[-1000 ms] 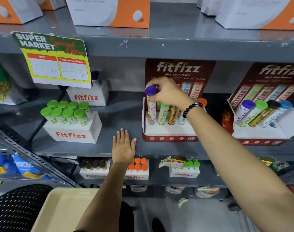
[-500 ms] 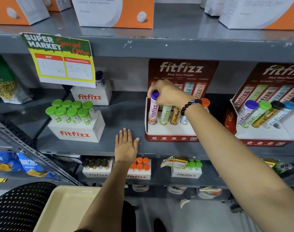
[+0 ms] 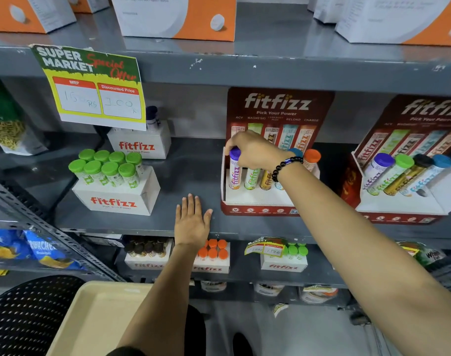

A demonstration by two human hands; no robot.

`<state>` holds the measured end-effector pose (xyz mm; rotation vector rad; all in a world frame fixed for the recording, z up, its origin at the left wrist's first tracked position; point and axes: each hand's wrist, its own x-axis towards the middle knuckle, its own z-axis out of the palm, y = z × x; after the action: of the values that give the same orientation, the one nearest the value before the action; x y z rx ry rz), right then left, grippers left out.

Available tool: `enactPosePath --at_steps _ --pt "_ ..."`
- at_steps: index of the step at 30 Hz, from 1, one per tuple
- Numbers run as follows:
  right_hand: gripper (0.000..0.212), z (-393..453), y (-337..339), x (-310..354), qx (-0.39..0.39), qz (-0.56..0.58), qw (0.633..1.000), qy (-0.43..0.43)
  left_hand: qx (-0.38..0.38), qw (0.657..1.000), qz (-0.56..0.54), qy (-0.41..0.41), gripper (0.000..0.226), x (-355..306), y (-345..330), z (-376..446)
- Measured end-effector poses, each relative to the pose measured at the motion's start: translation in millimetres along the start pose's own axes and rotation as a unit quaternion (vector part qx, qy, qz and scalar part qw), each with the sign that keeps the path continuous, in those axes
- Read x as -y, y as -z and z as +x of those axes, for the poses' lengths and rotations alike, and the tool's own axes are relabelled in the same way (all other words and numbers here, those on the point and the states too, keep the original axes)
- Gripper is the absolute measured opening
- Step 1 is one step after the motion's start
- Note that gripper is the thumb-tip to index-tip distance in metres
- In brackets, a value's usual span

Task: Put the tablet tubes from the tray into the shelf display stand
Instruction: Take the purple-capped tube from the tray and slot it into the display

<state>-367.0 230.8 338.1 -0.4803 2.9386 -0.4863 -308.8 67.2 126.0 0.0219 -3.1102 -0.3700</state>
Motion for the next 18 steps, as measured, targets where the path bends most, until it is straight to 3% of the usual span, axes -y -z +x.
enactPosePath --at_steps 8,11,15,18 --pt "0.058 -4.5 0.6 3.4 0.025 -0.017 0.999 -0.025 0.029 0.999 -0.010 -0.009 0.064 1.7 5.0 1.8" --pt "0.066 -12.9 3.3 12.2 0.001 -0.003 1.000 -0.005 0.038 0.999 -0.031 -0.010 0.064 4.1 9.9 -4.2" --pt "0.067 -21.3 -4.1 40.0 -0.069 0.037 0.995 0.062 -0.030 0.998 -0.061 0.001 0.059 15.3 10.8 -39.6" --pt "0.055 -23.5 -27.8 69.4 -0.068 0.051 0.988 0.129 -0.066 0.994 -0.081 0.030 0.058 30.2 8.8 -80.3"
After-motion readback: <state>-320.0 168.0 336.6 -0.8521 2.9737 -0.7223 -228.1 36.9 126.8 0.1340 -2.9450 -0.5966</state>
